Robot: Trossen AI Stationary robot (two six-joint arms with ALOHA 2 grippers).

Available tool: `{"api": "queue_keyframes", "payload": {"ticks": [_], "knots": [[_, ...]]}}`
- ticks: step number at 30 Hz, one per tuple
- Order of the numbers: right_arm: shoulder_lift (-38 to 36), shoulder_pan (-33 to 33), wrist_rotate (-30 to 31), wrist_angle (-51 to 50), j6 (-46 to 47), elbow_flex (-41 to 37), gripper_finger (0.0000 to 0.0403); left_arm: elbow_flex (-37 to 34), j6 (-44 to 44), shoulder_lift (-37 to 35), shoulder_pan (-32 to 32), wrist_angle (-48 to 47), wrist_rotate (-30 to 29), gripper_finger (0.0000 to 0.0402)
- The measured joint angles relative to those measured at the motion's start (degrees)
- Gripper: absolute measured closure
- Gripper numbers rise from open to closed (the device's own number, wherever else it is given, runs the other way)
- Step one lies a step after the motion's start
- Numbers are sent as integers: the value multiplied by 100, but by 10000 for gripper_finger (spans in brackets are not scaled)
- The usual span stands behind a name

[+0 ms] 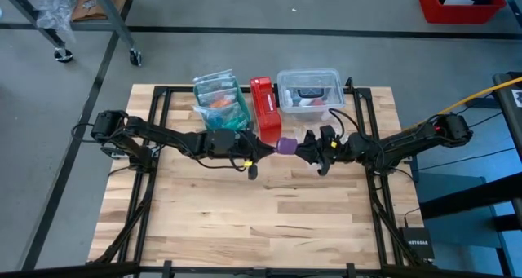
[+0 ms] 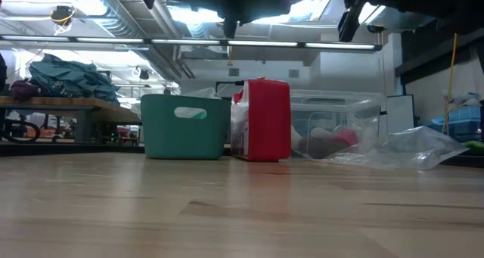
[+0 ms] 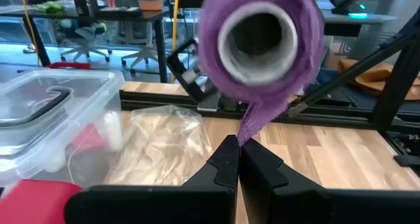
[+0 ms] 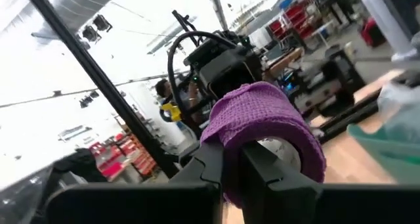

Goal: Roll bandage
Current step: Roll the purple bandage

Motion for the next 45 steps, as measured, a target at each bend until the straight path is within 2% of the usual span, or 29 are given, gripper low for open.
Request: {"api": "queue_keyframes", "payload": {"ticks": [7, 17, 20, 27, 31, 36, 42, 45], "knots": [[-17, 0, 3, -226, 597, 20, 380, -9, 437, 4, 27, 524, -37, 401], [-11, 0, -8, -269, 760, 18, 380, -17, 339, 7, 14, 563, 47, 400], [-11, 2, -16, -233, 743, 13, 380, -17, 416, 7, 16, 597, 134, 383], [-7, 4, -47, -203, 742, 9, 380, -15, 391, 7, 16, 597, 145, 305], [5, 4, -58, -215, 742, -3, 380, -6, 470, 4, 16, 359, 53, 276], [11, -2, -165, -220, 829, -7, 380, 11, 730, -4, 55, 154, -188, 267], [8, 0, -201, -460, 1693, -7, 380, 11, 914, -4, 60, 76, -223, 267], [7, 1, -206, -708, 1846, -7, 380, 11, 848, -4, 49, -194, -221, 267]]}}
